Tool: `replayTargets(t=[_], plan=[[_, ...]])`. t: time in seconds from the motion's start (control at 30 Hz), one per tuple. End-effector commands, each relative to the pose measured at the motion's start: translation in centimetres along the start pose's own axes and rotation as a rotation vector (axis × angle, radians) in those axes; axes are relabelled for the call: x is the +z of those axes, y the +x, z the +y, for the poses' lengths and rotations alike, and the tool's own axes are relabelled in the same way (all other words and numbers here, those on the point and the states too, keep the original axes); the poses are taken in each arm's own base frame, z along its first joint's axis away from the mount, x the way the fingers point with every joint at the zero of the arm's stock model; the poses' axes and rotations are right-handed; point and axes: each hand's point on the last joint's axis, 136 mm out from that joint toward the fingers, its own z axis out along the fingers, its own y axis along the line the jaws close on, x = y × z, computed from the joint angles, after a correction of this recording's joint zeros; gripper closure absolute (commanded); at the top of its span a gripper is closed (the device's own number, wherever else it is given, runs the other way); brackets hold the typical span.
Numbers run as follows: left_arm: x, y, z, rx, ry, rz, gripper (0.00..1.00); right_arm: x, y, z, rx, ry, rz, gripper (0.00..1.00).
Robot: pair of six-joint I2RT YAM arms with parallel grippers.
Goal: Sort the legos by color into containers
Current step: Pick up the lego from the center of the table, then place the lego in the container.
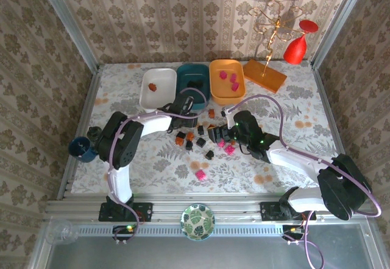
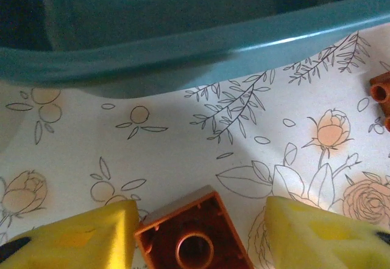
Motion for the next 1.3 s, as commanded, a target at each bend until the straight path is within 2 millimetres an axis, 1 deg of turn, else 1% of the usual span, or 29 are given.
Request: replayTargets(t=[0.0,0.13,0.2,0.3,0.4,0.47,0.53,0.57,0.63,0.67,0.73,0.8,0.87,0.9,0.97,1.1,1.2,1.27], plan=[[0.5,-0.6,0.0,-0.011,-0.018,-0.018,0.45,-0.5,-0.9,0.2,-0.005,-0.003,-0.030,0.11],[0.5,-0.6,0.0,-0.015,-0.018,-0.026,0.53,-0.6,-0.9,0.3,-0.003,-0.007,-0.030,0.11],[-0.2,-0.8,0.1,-0.018,-0.024,-0.049,0.57,-0.6,-0.9,0.4,-0.003,-0.010,-0.030,0.11],[-2.8,-1.6,0.6,-0.036,-0.026,-0.127,0.61,-0.6,-1.0,0.4,-0.001,-0.011,-0.031,0.11],[-6.6,-2.5,1.6,-0.058,-0.027,-0.229,0.63,-0.6,-1.0,0.6,0.003,-0.021,-0.032,0.11],[-9.3,-3.4,2.9,-0.087,-0.028,-0.298,0.64,-0.7,-1.1,1.1,0.004,-0.047,-0.032,0.11],[-11.1,-4.5,4.6,-0.113,-0.039,-0.340,0.64,-0.8,-1.2,2.2,-0.010,-0.095,-0.035,0.11],[-11.8,-5.1,5.7,-0.121,-0.059,-0.352,0.64,-0.9,-1.3,2.9,-0.028,-0.115,-0.040,0.12],[-12.3,-6.2,7.7,-0.146,-0.089,-0.357,0.64,-1.0,-1.3,4.2,-0.073,-0.146,-0.048,0.11],[-12.4,-7.1,9.6,-0.176,-0.115,-0.363,0.64,-1.1,-1.2,4.9,-0.095,-0.160,-0.050,0.11],[-11.8,-8.5,11.3,-0.199,-0.130,-0.368,0.64,-1.1,-1.1,5.8,-0.127,-0.177,-0.052,0.11],[-10.4,-10.0,12.6,-0.221,-0.134,-0.362,0.64,-1.1,-1.0,6.3,-0.144,-0.188,-0.058,0.11],[-8.6,-11.7,13.9,-0.239,-0.140,-0.352,0.64,-1.0,-0.9,6.7,-0.152,-0.197,-0.060,0.11],[-7.4,-12.1,14.4,-0.244,-0.142,-0.338,0.64,-1.0,-0.8,6.8,-0.155,-0.199,-0.060,0.11],[-5.2,-13.6,15.5,-0.257,-0.151,-0.319,0.64,-1.1,-0.8,6.9,-0.162,-0.197,-0.059,0.11],[-1.1,-15.0,17.2,-0.275,-0.157,-0.268,0.64,-1.0,-0.7,6.8,-0.170,-0.185,-0.059,0.11],[0.7,-15.9,18.2,-0.279,-0.168,-0.250,0.59,-0.9,-0.6,6.5,-0.173,-0.171,-0.057,0.11],[1.0,-16.6,18.3,-0.278,-0.159,-0.238,0.50,-0.6,-0.5,5.9,-0.171,-0.138,-0.056,0.11]])
